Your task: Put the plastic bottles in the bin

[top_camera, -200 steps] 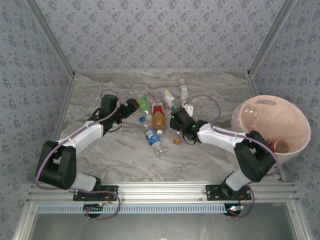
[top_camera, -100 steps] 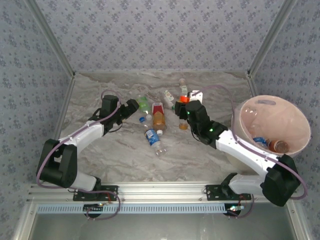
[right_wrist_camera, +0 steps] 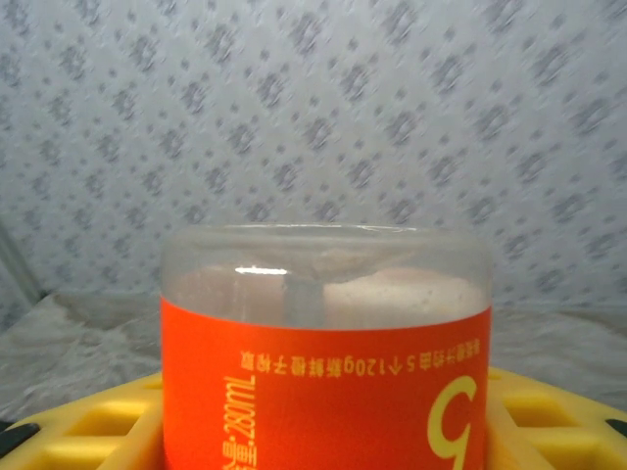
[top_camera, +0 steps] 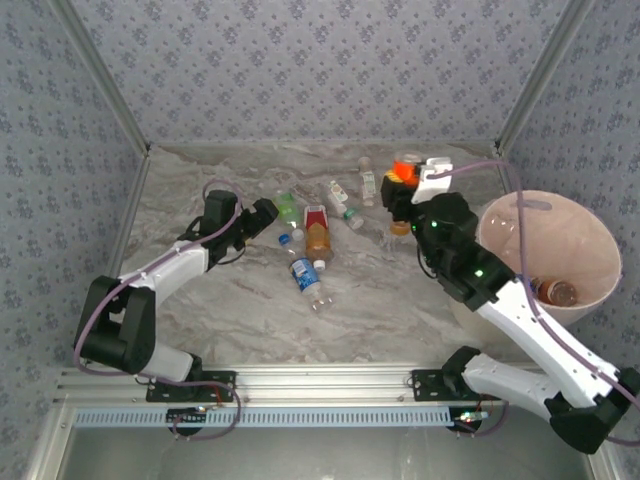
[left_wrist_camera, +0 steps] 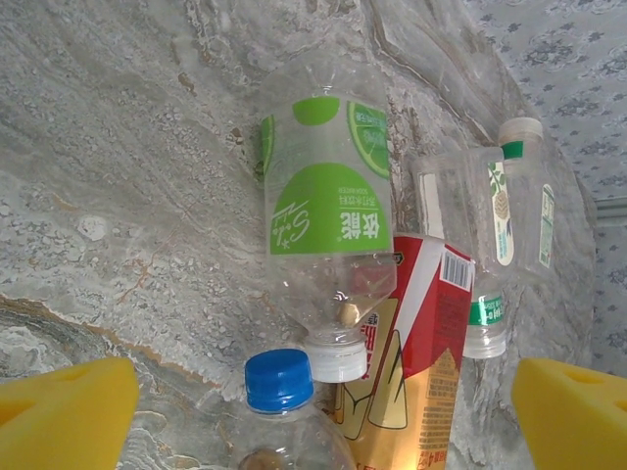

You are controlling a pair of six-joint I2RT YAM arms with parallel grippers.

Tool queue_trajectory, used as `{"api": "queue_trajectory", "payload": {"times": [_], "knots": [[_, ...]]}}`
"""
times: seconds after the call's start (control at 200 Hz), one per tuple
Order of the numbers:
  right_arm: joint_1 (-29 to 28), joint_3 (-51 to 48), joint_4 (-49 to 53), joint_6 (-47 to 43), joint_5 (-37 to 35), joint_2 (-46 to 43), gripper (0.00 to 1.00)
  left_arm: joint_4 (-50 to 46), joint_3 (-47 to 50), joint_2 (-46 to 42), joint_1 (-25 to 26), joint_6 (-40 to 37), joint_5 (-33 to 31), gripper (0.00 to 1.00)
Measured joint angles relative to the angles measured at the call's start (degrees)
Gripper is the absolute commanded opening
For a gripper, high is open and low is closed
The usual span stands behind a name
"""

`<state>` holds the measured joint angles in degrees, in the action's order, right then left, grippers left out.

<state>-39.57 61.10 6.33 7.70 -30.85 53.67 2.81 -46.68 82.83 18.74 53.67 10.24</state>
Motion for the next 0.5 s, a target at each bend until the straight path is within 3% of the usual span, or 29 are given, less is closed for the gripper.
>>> {"api": "queue_trajectory", "payload": {"times": [0.255,0.5], "knots": [[6.4,4.1,9.4,-5.7,-7.5,-9.2,0.45,0.4,0.0,2.1,0.0,0.7,1.1,0.98],[21.7,15.7,24.0,-6.7,-10.3,-9.0,0.45,1.0,0.0,3.7,0.0,2.0,2.4,0.98]]}}
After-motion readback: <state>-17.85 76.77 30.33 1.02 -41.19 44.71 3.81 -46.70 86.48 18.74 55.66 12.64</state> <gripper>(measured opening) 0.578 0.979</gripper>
